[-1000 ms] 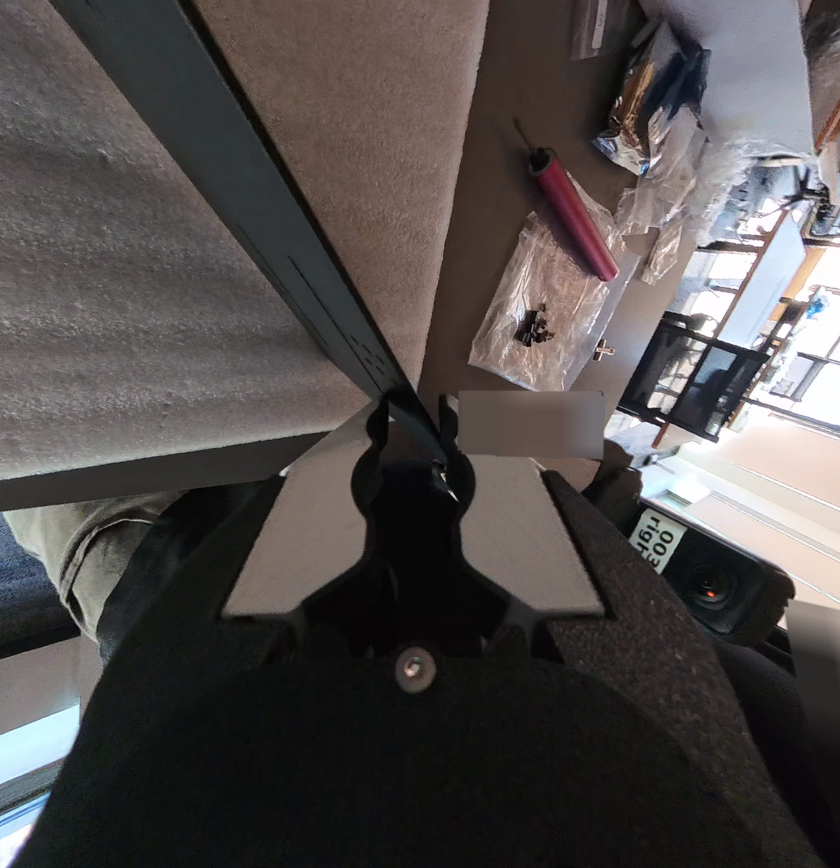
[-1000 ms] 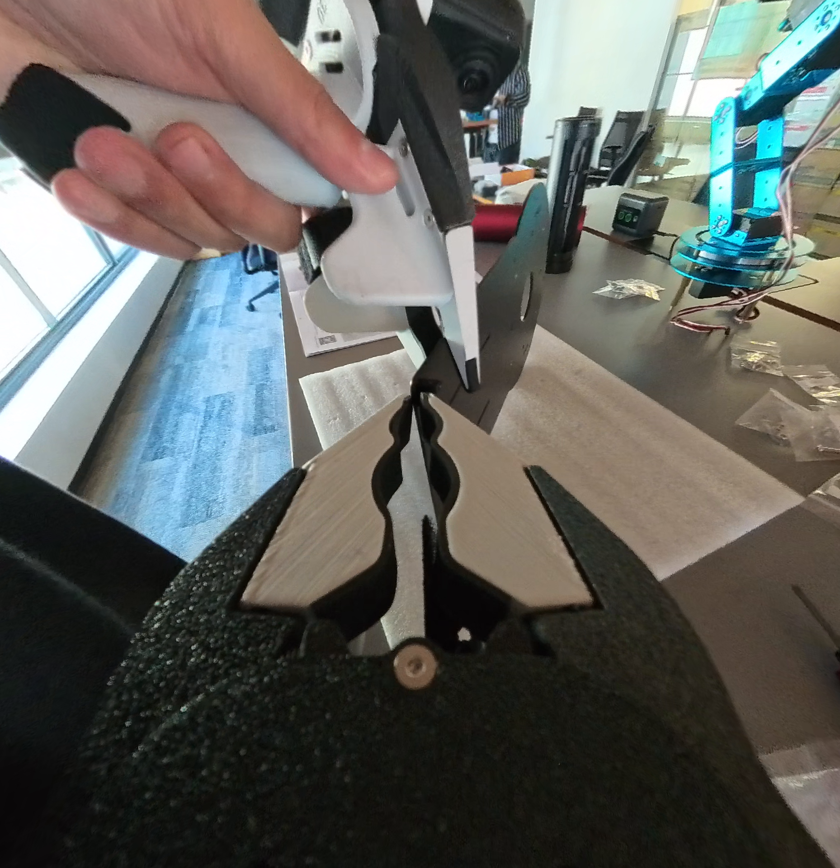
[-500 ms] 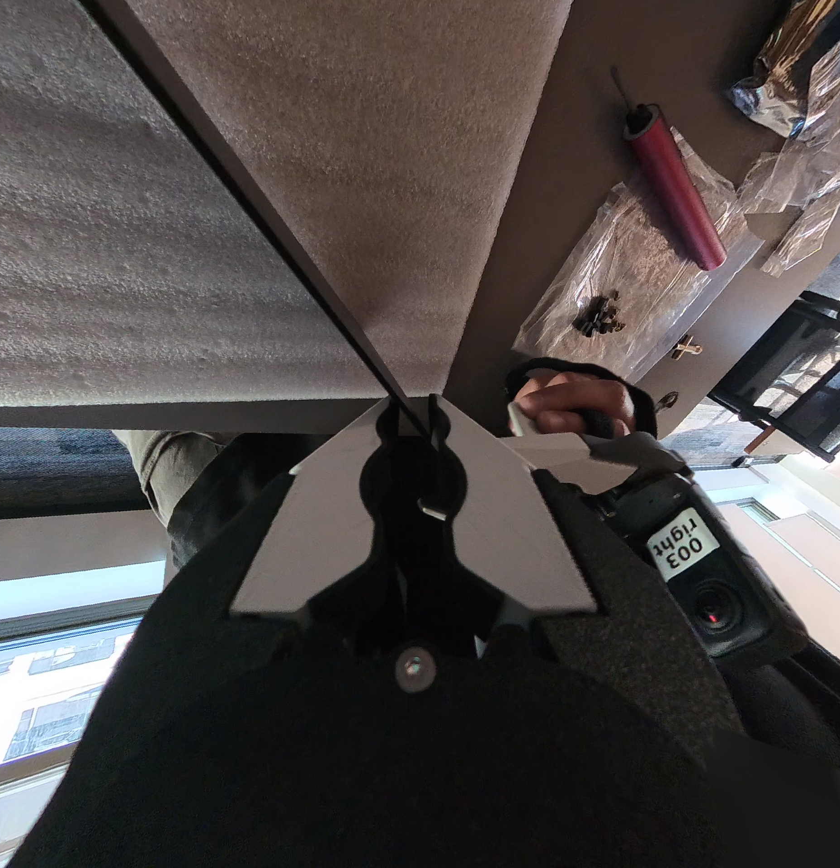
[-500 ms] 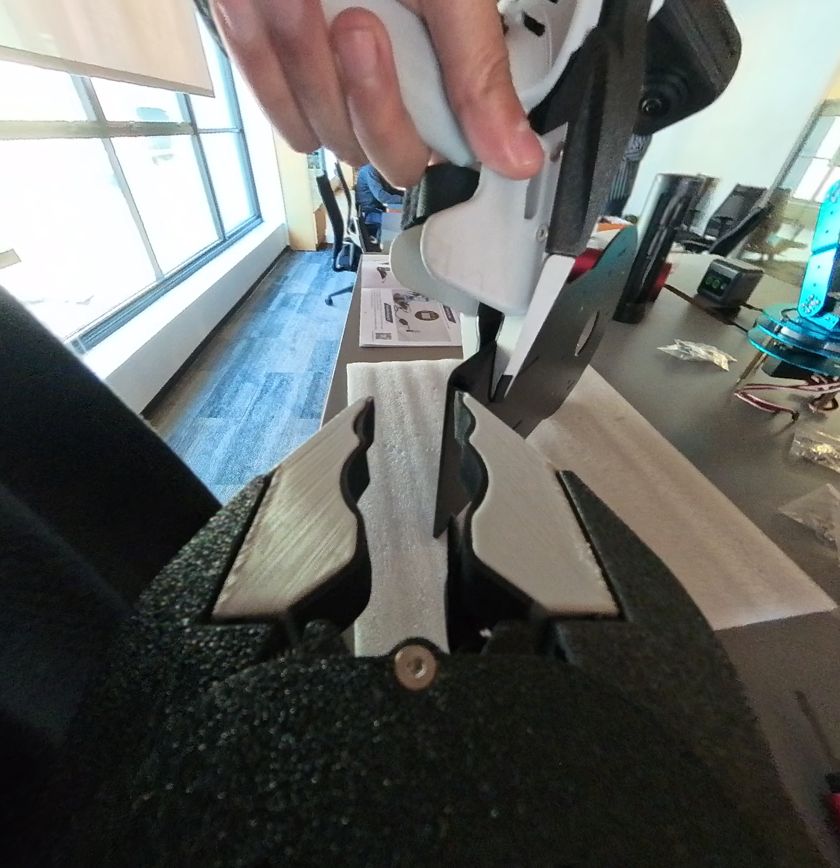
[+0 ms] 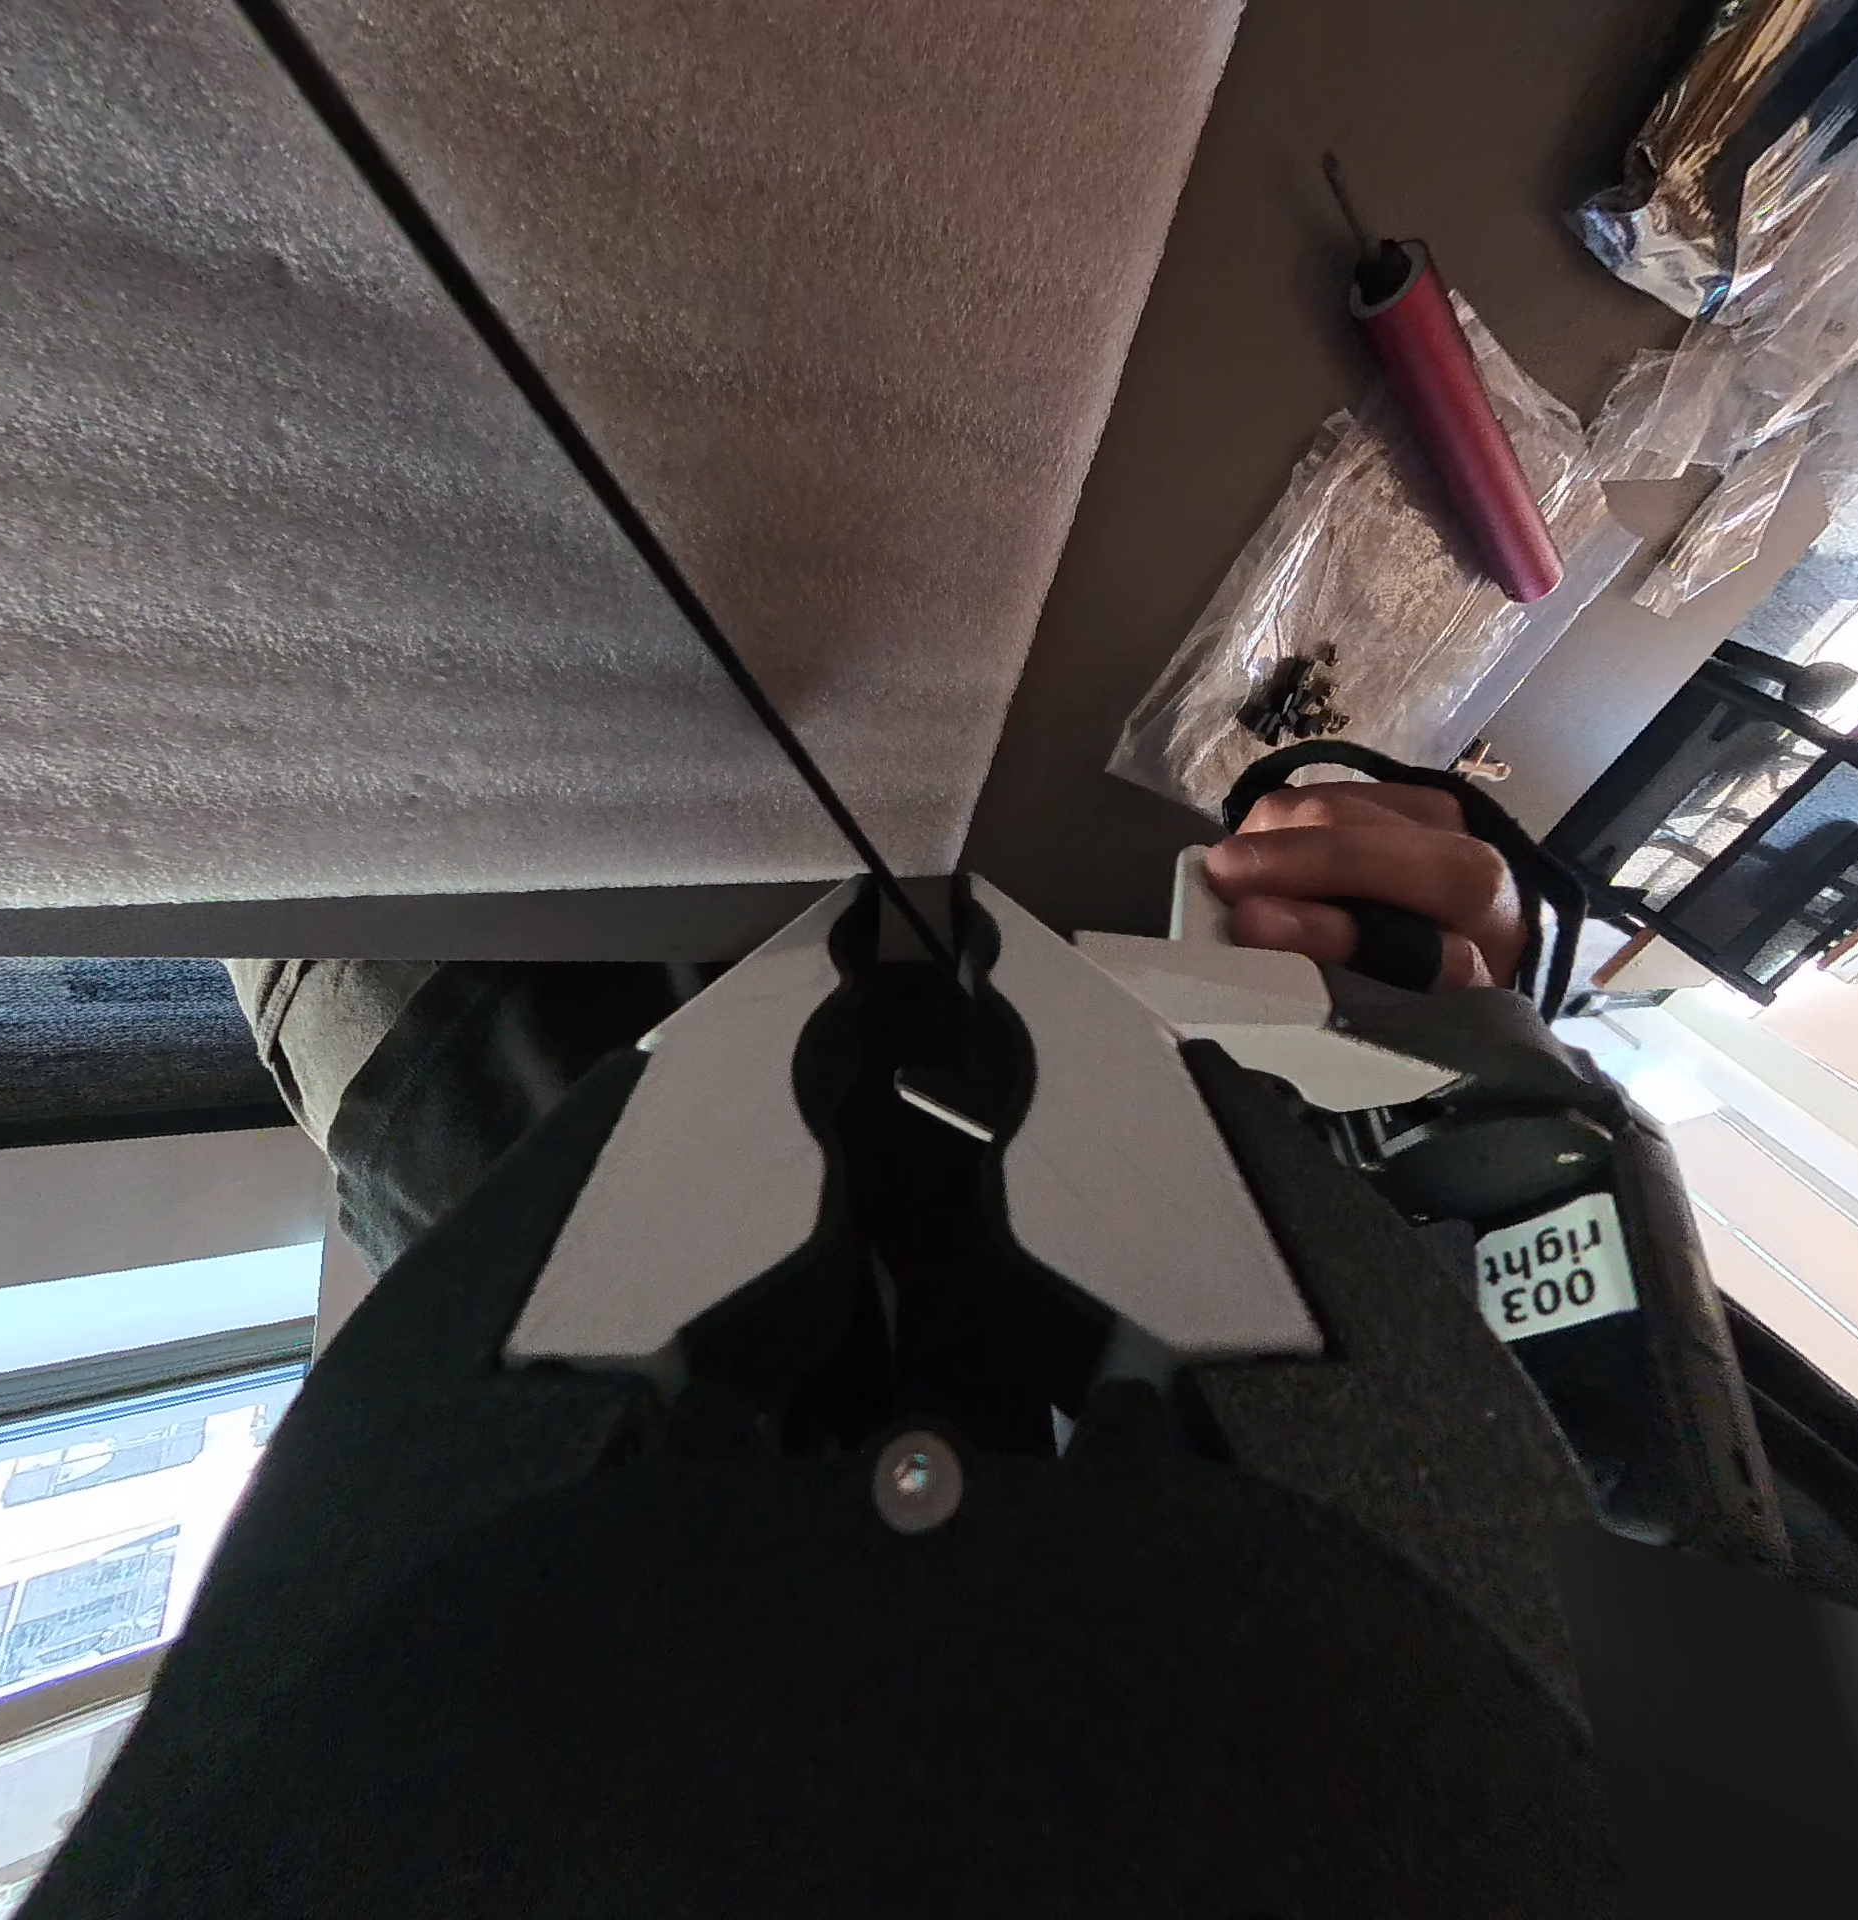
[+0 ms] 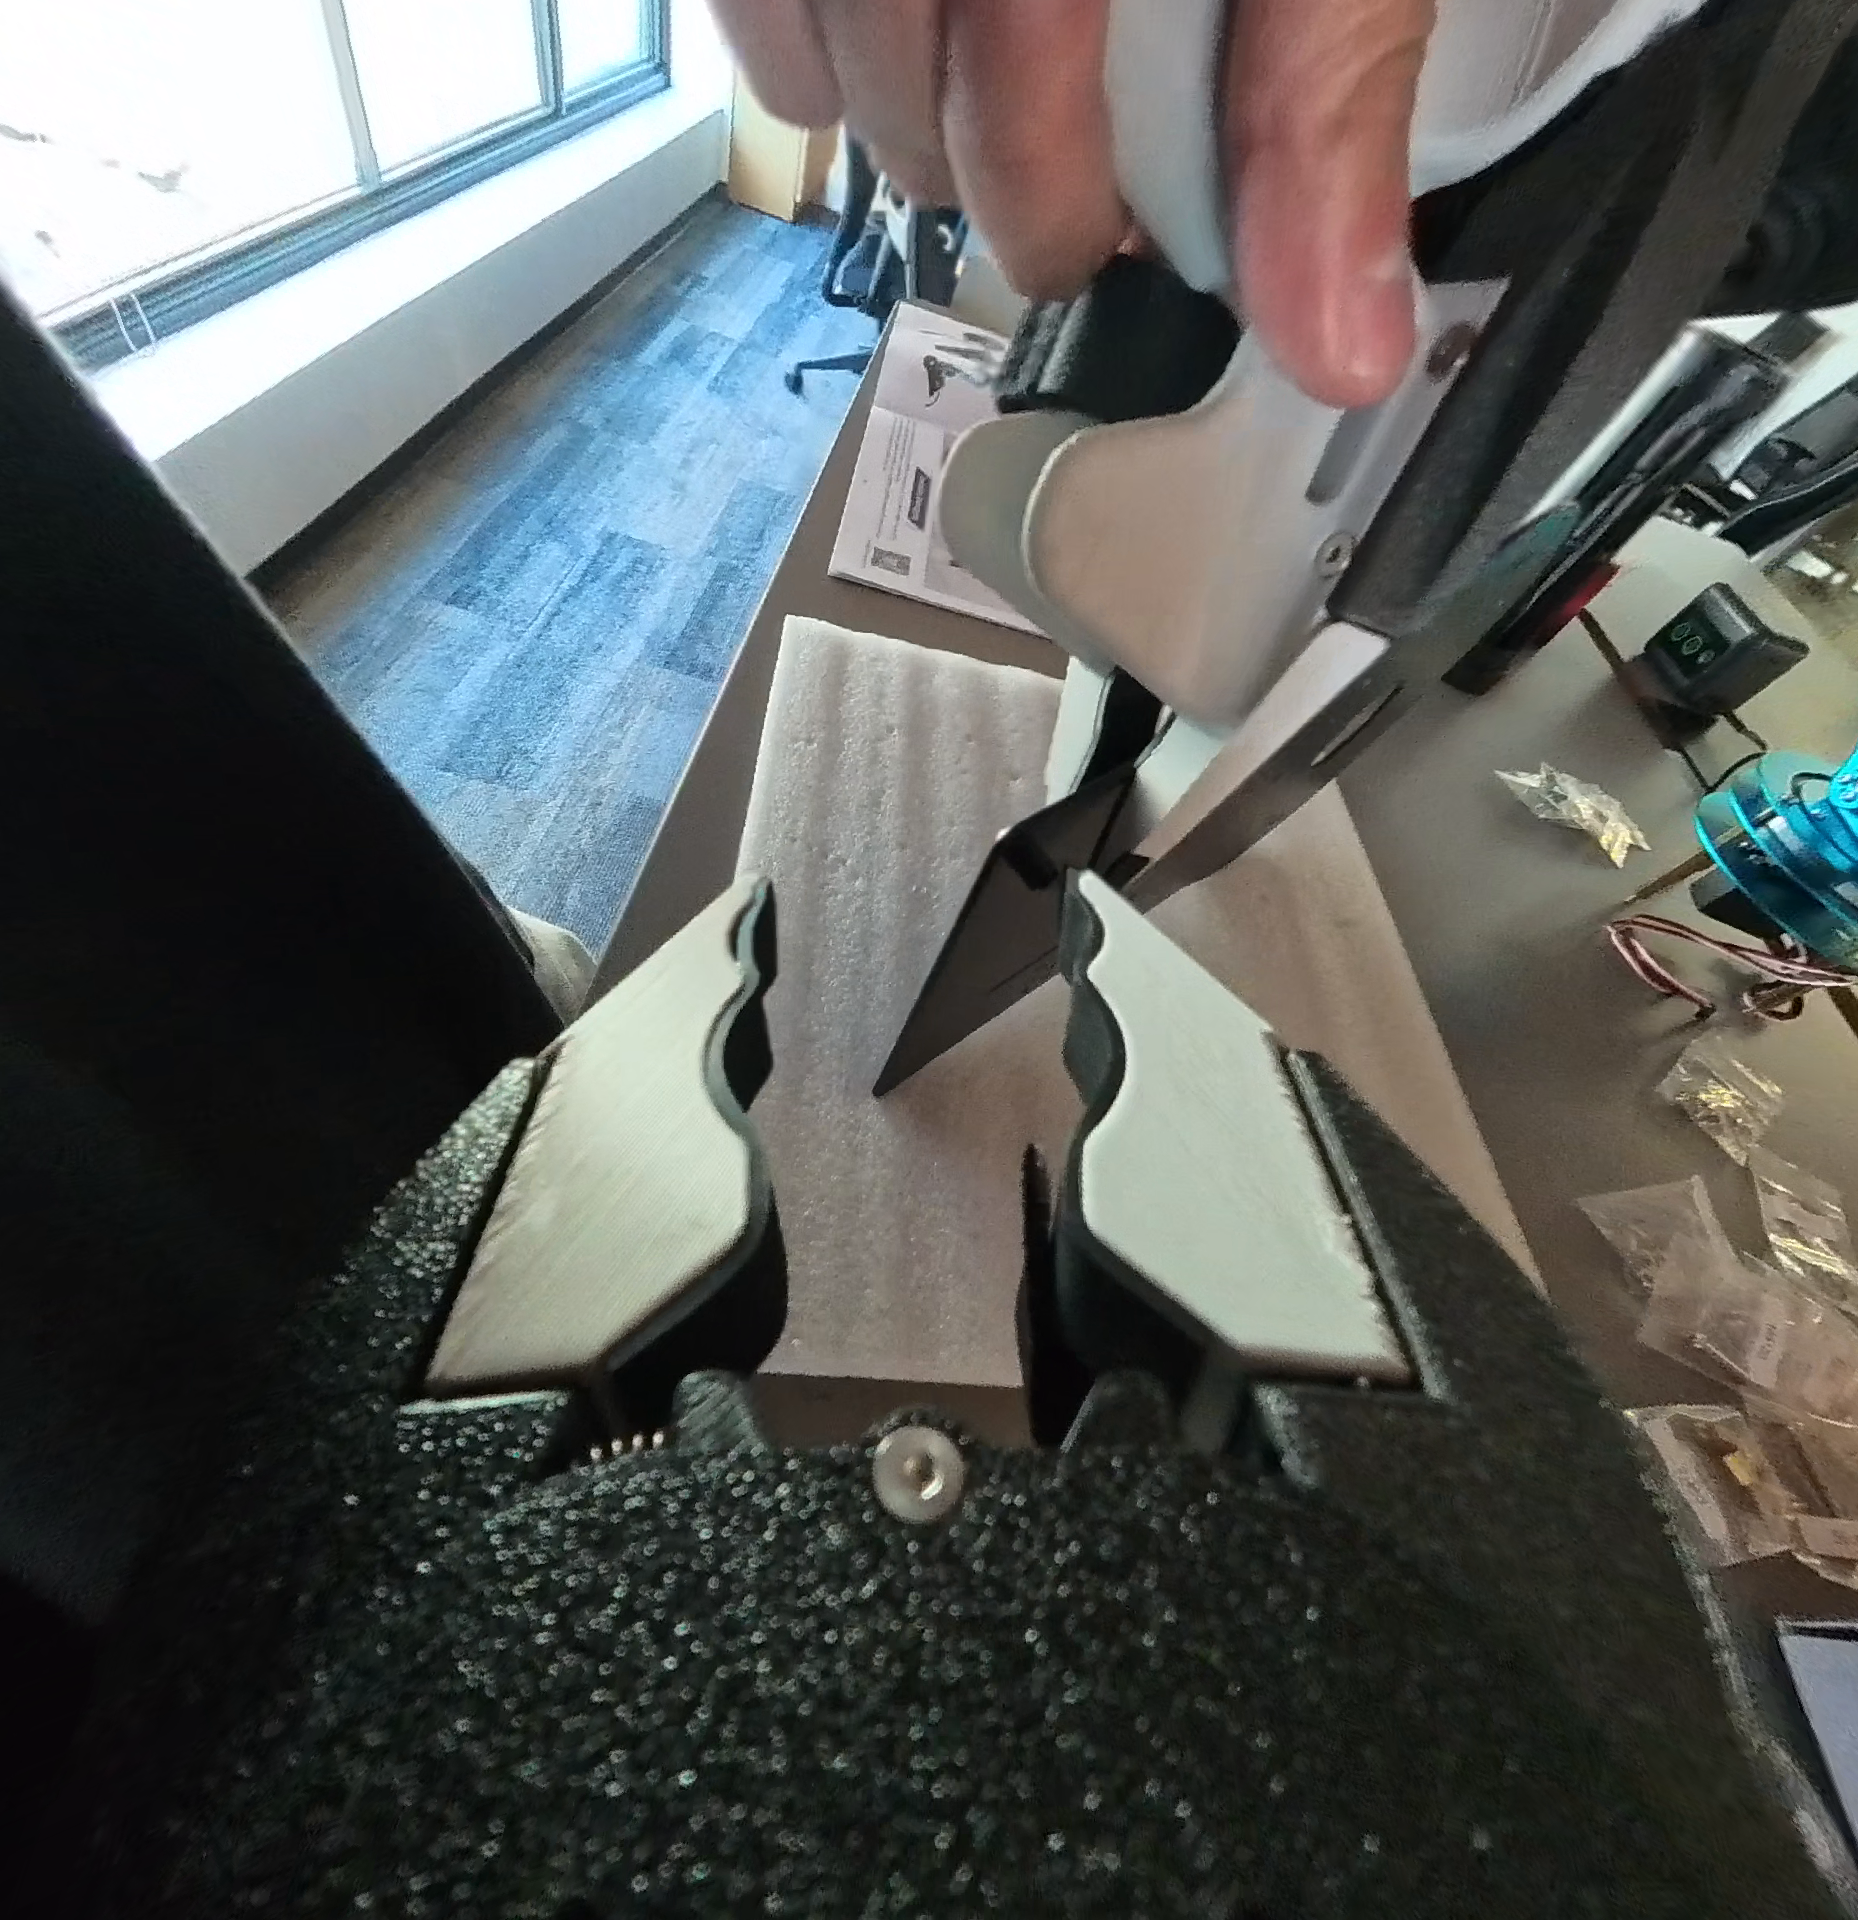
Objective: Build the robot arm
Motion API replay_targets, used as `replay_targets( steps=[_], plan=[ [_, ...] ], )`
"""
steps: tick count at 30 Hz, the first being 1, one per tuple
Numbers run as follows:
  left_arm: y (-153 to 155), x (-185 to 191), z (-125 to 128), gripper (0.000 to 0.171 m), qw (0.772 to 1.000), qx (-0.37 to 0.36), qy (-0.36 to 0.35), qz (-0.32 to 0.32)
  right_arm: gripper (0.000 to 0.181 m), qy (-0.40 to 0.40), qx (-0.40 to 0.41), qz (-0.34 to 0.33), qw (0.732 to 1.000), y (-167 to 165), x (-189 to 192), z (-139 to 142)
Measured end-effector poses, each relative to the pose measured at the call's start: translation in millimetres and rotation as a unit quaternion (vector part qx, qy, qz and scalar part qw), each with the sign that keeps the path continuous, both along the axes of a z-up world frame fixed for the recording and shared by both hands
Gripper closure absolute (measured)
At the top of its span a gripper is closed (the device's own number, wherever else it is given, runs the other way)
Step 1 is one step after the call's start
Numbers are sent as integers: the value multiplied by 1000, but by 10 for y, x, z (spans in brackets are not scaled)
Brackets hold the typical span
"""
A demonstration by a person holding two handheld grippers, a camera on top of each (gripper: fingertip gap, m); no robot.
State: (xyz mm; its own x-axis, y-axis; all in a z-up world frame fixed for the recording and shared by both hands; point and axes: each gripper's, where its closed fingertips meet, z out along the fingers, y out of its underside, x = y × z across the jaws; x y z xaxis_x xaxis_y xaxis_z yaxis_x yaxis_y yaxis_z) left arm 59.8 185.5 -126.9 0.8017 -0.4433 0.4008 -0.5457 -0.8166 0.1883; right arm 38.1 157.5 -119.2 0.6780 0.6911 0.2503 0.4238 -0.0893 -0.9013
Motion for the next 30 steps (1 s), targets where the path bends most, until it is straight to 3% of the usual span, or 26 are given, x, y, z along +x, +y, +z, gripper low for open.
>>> replay_targets(
  steps=[1, 4, 8, 13, 18, 22, 27, 30],
  plan=[
    [-1, 4, 0, 157, 1000, -1, -2, -1, 128, 5, 5, -1, 1000, -3, 15, 38],
    [-3, 16, 0, 157, 1000, -4, -4, -4, 134, 19, 23, 9, 1000, -60, -2, 184],
    [-5, 21, -2, 157, 1000, -4, -4, -10, 129, 1, 5, 2, 1000, -4, -11, 77],
    [-8, 34, -2, 157, 1000, -8, -6, -14, 136, 14, 15, 4, 1000, -56, 25, 204],
    [-8, 32, -2, 157, 1000, -9, -6, -18, 124, -13, -31, 2, 999, 24, 9, -67],
    [-9, 26, -1, 157, 1000, -11, -6, -19, 132, 10, -7, 3, 1000, -44, 26, 122],
    [-11, 34, -3, 157, 1000, -11, -6, -20, 122, -37, -28, 8, 999, 8, 5, -63],
    [-10, 37, -3, 157, 1000, -12, -7, -22, 125, -39, -19, 2, 999, -6, 63, 11]
  ],
)
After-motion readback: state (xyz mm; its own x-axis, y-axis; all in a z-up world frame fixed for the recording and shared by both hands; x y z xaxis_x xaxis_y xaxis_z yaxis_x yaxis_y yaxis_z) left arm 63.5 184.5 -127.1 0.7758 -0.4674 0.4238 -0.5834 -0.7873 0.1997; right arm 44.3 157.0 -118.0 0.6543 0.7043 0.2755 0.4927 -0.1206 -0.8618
